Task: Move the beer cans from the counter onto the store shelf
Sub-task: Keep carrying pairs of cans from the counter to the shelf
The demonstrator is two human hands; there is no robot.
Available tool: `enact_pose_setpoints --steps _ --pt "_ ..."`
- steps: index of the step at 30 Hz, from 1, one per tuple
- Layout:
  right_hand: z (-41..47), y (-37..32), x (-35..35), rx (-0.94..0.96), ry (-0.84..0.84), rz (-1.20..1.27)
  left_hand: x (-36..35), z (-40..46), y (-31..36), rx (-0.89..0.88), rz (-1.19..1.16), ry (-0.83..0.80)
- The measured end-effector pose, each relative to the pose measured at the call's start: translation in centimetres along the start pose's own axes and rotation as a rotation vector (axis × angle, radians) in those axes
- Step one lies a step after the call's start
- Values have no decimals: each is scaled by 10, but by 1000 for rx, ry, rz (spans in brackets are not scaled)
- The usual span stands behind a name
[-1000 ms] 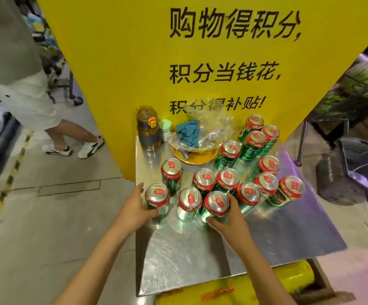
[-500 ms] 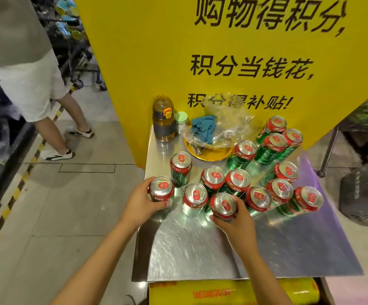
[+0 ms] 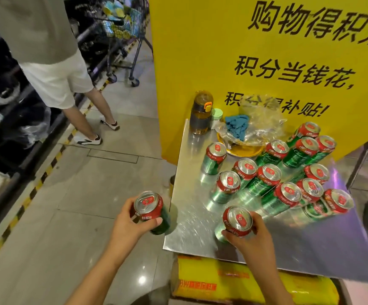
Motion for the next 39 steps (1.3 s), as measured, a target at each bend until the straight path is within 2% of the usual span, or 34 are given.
enact_pose_setpoints --steps 6,11,18,23,31,39 --pt "-24 -54 -97 104 -173 28 89 -72 -10 17 -59 116" --pt "-38 -97 -207 156 -433 82 176 -140 -35 45 -30 278" --pt "-80 -167 -370 275 -809 10 301 -256 -77 95 -62 724" --pt "-102 -206 -460 340 -989 -52 357 -315 -94 104 -112 1004" --pt "-87 -272 -573 417 -1156 -113 445 -314 -91 36 -201 1200" --pt "-36 -364 -697 558 -1203 -101 574 -261 -71 -35 -227 1270"
Point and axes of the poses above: each hand's wrist, its own z-axis towards the middle knuckle, its own x-axis out of the back of the hand, y = z × x, the point moved 3 cm from there along z, towards the middle knuckle, and after that the axes turned 11 degrees about -y, right-handed, at the moved point
